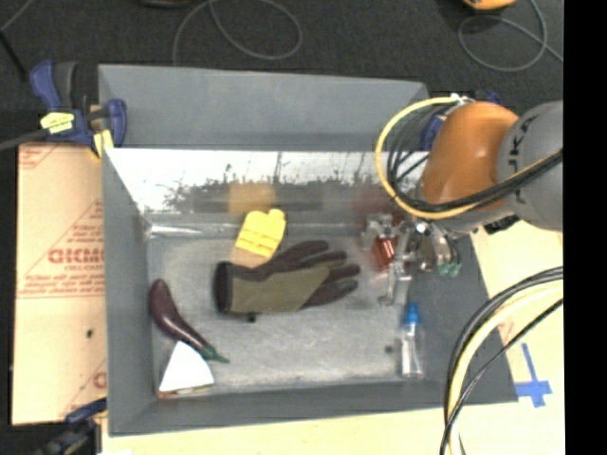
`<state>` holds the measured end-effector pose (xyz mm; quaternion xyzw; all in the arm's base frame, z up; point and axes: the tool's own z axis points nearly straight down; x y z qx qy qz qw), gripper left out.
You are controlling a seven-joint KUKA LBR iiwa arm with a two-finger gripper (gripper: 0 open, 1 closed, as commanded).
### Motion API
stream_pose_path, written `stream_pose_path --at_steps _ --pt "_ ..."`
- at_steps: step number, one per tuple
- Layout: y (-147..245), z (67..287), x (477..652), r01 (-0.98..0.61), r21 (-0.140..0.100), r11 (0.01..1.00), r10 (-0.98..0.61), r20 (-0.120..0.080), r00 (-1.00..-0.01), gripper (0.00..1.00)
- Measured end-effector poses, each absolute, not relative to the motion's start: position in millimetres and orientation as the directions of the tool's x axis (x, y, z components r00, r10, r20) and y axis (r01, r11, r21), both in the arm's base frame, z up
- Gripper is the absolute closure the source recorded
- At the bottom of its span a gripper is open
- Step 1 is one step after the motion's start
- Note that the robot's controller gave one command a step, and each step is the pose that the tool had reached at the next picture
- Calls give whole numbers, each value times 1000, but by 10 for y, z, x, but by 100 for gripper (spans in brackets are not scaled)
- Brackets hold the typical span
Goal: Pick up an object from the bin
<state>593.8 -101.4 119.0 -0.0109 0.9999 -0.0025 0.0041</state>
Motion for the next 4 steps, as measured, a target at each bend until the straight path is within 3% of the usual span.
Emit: stream_pose_path --at_steps 1,2,4 --pt "-725 950 5873 39 1 999 39 -3 -999 0" --pt "-464 784 5896 117 -3 993 117 -11 -993 0" --pt "-383 817 5986 111 -2 994 110 -10 -994 0"
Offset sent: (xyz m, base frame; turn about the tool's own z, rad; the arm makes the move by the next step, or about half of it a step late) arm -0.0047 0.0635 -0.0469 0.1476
